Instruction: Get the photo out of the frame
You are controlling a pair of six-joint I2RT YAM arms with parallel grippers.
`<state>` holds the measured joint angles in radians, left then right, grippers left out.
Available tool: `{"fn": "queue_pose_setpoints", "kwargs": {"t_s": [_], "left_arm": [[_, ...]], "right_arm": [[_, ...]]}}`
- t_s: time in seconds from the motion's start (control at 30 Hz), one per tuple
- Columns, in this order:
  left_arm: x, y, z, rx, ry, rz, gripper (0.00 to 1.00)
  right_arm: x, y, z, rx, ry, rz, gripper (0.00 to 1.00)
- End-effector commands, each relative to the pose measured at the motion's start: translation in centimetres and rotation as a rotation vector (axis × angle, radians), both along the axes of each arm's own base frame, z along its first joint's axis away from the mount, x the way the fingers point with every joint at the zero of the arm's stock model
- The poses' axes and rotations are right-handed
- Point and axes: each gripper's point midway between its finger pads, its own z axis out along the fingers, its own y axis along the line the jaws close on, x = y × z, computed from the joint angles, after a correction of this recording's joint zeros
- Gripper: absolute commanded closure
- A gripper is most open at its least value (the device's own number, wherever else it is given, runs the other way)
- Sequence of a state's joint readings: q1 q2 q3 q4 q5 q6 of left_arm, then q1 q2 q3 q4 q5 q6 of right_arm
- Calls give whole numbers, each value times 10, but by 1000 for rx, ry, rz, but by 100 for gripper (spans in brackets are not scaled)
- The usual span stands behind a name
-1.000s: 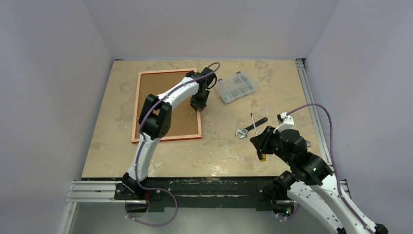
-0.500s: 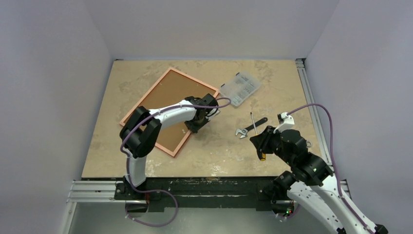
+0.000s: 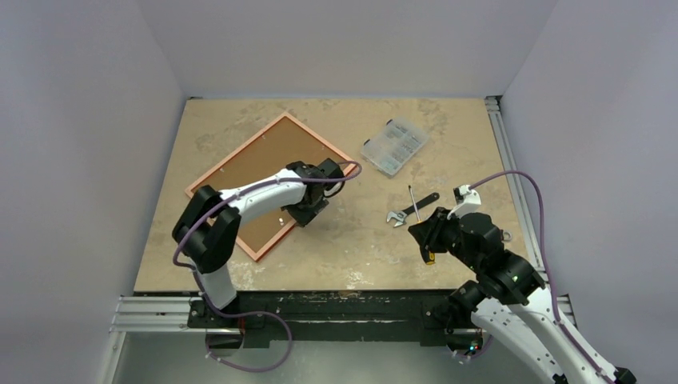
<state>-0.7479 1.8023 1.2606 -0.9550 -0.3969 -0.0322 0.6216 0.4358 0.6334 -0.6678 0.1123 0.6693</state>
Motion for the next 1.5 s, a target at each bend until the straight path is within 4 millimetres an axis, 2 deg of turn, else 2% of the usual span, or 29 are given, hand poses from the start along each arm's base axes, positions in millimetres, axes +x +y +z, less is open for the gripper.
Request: {"fn": "queue_pose_setpoints", "kwargs": {"t_s": [0.0,0.07,0.17,0.27,0.4,0.53,0.73,0.97,1.1,1.37,1.47], "left_arm": [[13,-31,48,-249,-136,107,46],[20,-57,61,-388,-156,131,44],[40,-90,68,-522,-171,209,44],[63,-119,69,-648,-126,337,47],[103,-145,64,-768,-104,495,46],[138,-168,57,-839,-181,382,45],[162,-174,41,-777,-183,263,41],[167,-176,2,-722,-81,282,37],[170,-177,-4,-732,-72,287,37],[161,-176,-10,-726,-33,270,36],[147,-171,-19,-706,13,255,47]], "right_arm": [[6,3,16,25,-56,4,100],[5,4,15,25,-52,7,100],[5,4,16,29,-54,10,100],[5,3,17,20,-45,4,100],[3,2,19,34,-53,1,100],[1,2,21,37,-47,1,100],[3,1,20,29,-44,-3,100],[5,2,15,15,-31,-3,100],[5,3,14,11,-28,-2,100],[7,4,9,11,-21,-1,100],[8,3,10,1,-24,-5,100]]}}
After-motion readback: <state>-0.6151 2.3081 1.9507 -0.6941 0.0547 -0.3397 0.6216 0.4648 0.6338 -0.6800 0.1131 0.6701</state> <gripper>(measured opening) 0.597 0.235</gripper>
